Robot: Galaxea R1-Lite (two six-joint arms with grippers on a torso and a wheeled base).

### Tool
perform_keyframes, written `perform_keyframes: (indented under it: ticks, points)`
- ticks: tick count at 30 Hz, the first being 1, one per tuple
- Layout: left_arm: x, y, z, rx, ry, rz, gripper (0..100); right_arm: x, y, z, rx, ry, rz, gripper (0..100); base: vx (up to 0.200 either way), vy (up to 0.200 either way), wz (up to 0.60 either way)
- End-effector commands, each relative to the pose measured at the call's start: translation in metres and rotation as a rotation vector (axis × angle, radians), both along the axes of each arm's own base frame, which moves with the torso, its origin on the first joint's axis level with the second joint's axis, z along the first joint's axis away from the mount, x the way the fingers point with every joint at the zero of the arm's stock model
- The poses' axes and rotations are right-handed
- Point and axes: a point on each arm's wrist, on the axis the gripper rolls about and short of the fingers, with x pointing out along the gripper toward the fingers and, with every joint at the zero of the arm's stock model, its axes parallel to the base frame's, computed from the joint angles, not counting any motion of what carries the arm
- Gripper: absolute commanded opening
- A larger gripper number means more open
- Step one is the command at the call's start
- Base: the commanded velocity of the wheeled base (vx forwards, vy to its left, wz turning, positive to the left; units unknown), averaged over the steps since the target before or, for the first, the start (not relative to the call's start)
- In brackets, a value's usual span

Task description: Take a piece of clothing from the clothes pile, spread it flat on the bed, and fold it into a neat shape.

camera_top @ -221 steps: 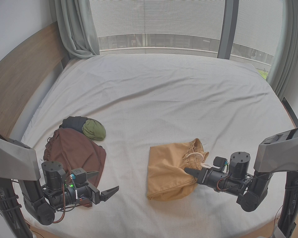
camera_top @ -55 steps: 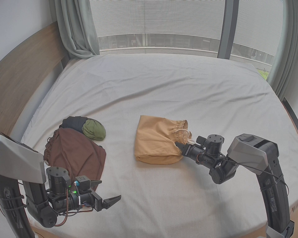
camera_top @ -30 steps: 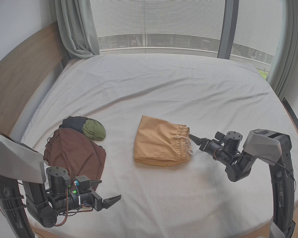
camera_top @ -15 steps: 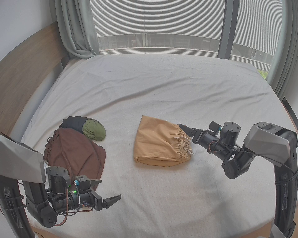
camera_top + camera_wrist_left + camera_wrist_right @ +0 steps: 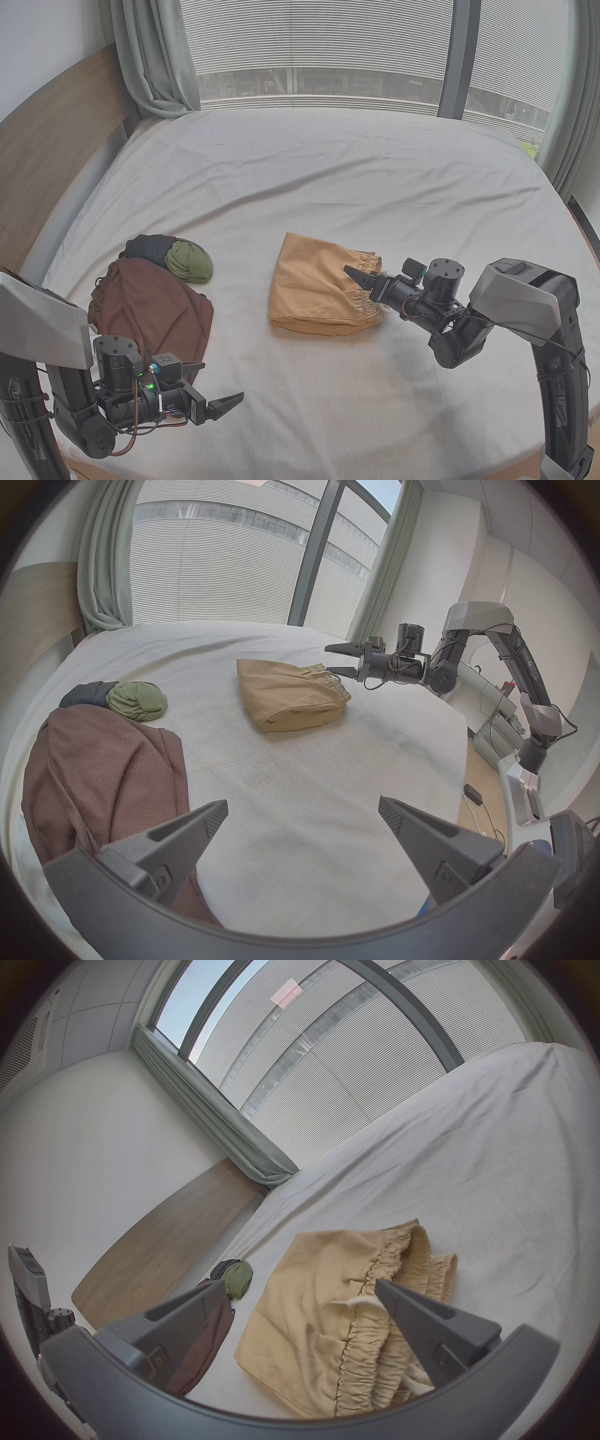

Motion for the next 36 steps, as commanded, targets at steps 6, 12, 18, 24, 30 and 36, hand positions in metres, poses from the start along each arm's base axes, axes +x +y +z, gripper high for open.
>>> perform_keyframes:
  ticks: [6,12,18,24,30,36]
  points:
    - [0.0,0.0,0.0,0.0,-0.001,0.0,100,-0.004,0.013,-0.014,-0.01,0.026,0.03,100,0.0,0.0,0.0]
    - [0.0,0.0,0.001,0.0,-0.003,0.0,100,0.001,0.011,-0.036,-0.023,0.057,0.02,100,0.0,0.0,0.0]
    - [0.0,0.0,0.0,0.001,0.002,0.0,100,0.001,0.008,-0.05,-0.034,0.081,0.014,100,0.0,0.0,0.0]
    - [0.0,0.0,0.0,0.001,0.002,0.0,100,0.001,0.008,-0.049,-0.032,0.076,0.012,100,0.0,0.0,0.0]
    - [0.001,0.0,0.002,-0.004,-0.011,0.001,100,-0.001,0.007,-0.039,-0.024,0.058,0.012,100,0.0,0.0,0.0]
    - [0.006,0.001,0.014,-0.032,-0.065,0.015,100,-0.027,0.0,0.025,0.003,-0.03,0.018,100,0.0,0.0,0.0]
